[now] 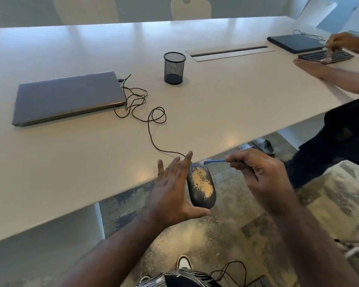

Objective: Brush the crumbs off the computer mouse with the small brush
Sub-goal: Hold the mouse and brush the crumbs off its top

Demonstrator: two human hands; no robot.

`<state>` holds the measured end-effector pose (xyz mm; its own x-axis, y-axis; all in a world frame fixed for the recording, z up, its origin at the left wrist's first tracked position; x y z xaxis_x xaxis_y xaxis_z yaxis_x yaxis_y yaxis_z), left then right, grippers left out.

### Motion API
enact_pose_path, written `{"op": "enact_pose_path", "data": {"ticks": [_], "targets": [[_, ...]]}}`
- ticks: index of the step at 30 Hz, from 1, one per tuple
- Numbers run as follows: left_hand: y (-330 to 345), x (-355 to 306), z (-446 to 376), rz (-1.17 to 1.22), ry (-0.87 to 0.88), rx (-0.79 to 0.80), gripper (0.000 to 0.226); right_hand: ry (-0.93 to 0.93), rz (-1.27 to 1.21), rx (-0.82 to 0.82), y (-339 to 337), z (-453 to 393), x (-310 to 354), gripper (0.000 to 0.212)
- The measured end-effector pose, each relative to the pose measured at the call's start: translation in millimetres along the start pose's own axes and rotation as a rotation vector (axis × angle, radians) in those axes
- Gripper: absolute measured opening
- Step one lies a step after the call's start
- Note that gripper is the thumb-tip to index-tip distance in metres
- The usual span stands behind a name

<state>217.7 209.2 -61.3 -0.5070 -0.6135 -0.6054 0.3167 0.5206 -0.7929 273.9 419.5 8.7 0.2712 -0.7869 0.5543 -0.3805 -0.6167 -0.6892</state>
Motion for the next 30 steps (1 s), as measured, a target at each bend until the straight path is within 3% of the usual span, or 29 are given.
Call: {"op": "enact_pose_path", "data": {"ticks": [5, 12, 18, 25, 30], "targets": [[4, -7, -5, 0.001, -0.018, -0.001, 0.138, -0.041, 0.056, 0.122, -12, -2, -12, 0.028], [7, -12, -12, 0.007, -0.029, 0.004, 0.139, -0.043, 0.005, 0.034, -23, -10, -19, 0.024], [6, -17, -19, 0.002, -0.014, -0.006, 0.139, -0.051, 0.049, 0.151, -22, -12, -26, 0.029], [9, -21, -23, -0.021, -0.005, 0.019, 0.139, -0.037, 0.022, 0.061, -32, -15, -28, 0.026], [9, -24, -27, -0.02, 0.008, 0.005, 0.139, -0.018, 0.056, 0.161, -28, -14, -29, 0.029]]}}
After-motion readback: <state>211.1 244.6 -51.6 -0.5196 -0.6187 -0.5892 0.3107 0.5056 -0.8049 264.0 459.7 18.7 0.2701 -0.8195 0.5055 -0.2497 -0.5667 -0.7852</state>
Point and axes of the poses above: each hand's wrist, its own z-axis away from the middle knuckle, its own y-axis out of the palm, x = y × z, the point moved 1 cm from there along -z, towards the middle knuckle, and after that the axes turned 1 degree about -y, right-handed, at the moved point
